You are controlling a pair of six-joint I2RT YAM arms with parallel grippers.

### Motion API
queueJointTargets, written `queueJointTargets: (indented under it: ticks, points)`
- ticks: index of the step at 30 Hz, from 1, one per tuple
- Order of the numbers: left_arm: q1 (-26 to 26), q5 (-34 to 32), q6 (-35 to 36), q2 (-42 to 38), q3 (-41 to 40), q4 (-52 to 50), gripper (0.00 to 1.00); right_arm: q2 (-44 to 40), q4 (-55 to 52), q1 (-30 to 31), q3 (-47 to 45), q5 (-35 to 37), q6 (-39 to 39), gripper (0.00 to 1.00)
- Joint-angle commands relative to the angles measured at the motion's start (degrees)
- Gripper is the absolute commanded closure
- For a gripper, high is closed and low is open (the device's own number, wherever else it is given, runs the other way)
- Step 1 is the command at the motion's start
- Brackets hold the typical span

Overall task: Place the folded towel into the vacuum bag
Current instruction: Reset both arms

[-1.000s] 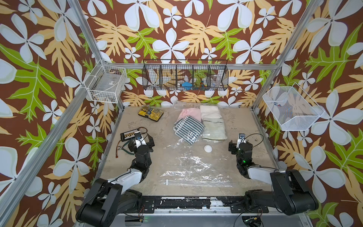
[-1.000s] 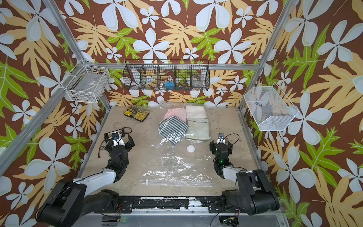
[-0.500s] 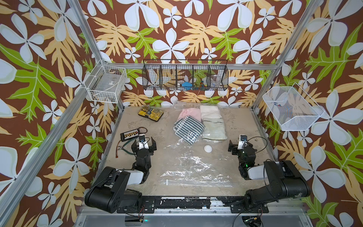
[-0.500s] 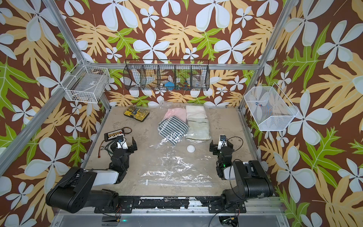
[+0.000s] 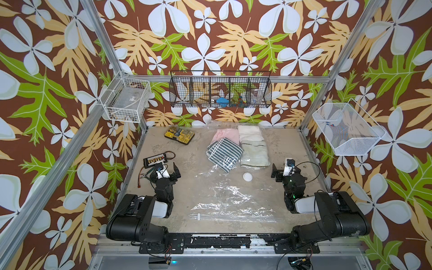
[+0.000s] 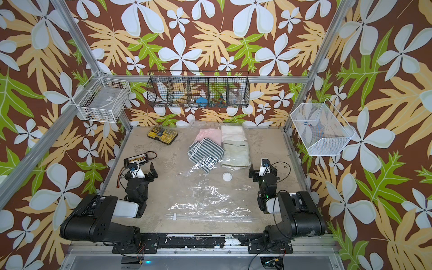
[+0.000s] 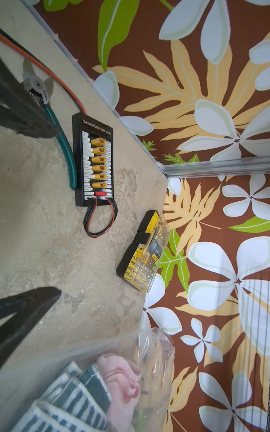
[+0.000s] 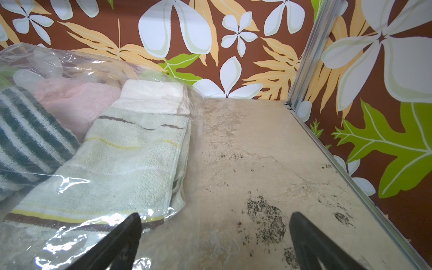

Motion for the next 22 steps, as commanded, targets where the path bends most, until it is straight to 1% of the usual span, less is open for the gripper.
queueJointTargets:
  ticks: [1, 22]
  points:
    - [0.1, 0.89, -0.89, -0.08, 0.21, 1.3, 0.0, -0.18, 1.63, -0.02, 0.09, -0.1, 0.29, 0.01]
    - [-1.75, -0.81, 0.91, 0.38, 0.21, 2.16, 0.0, -0.18, 1.66, -0.02, 0.11, -0.13, 0.28, 0.01]
